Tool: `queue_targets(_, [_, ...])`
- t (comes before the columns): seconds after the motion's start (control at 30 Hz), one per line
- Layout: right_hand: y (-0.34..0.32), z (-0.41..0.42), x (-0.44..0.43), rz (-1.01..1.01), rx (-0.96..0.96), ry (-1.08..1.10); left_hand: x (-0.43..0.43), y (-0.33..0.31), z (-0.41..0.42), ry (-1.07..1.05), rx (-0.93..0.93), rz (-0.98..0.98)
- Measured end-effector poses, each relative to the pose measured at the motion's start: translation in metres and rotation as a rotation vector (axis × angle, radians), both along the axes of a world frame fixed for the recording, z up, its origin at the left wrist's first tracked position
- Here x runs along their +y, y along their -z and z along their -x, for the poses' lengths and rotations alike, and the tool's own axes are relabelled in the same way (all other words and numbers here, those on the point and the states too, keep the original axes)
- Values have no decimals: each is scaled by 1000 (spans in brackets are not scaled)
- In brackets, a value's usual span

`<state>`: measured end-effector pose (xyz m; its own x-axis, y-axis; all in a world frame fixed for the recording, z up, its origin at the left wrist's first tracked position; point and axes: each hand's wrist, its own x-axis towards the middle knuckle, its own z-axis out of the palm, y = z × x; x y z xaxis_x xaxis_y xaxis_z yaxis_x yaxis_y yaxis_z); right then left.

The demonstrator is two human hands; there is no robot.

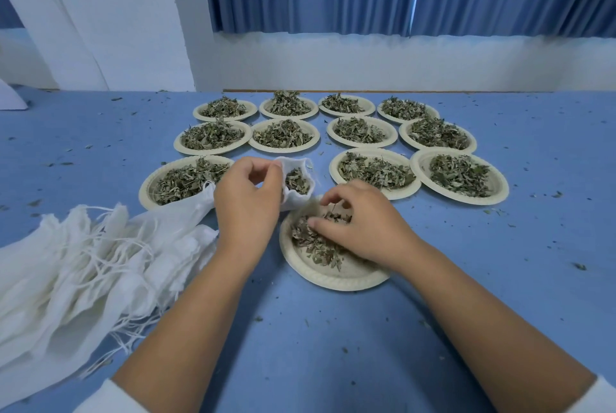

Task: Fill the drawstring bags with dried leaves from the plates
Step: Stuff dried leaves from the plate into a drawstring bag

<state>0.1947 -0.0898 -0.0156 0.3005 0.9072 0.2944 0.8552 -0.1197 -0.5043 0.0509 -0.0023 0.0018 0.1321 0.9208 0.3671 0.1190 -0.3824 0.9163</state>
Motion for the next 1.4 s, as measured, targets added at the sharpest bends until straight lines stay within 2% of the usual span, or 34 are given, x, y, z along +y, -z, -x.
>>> queue_targets(0.07, [-3, -2, 2, -98, 65, 97, 0, -1, 1, 34, -30, 40])
queue_targets(0.17, [-7, -1, 6, -135, 89, 184, 0, -1, 0, 69, 8, 49])
queue_targets(0.23, [-10, -1, 8, -151, 219, 149, -1, 1, -1, 69, 51, 15])
queue_targets(0.3, [-13, 1, 8, -120, 338, 21, -1, 2, -2, 58, 83, -23])
queue_targets(0.4, [-12, 3, 12, -34, 295, -92, 1, 2, -2, 59, 105, -44])
queue_targets(0.53, [-12, -7, 20, -45, 320, -27, -1, 2, -3, 74, 143, -52])
queue_targets(0.73, [-17, -21, 21, -1, 590, 67, -4, 3, -6, 99, 209, -59])
queue_targets(0.8, [-20, -24, 17, 44, 508, 104, -5, 3, -7, 102, 209, -75])
queue_targets(0.87, [-21, -24, 13, 95, 338, 95, -5, 3, -8, 103, 210, -82])
queue_targets(1.07, [-12, -1, 5, 201, -64, -164, -2, 5, -8, 104, 180, -62])
queue_targets(1.23, [-2, 8, 5, 197, -153, -122, -2, 5, -7, 105, 177, -50])
queue_targets(1.4, [-7, 9, 3, 164, -99, -112, -4, 3, -7, 90, 151, -36])
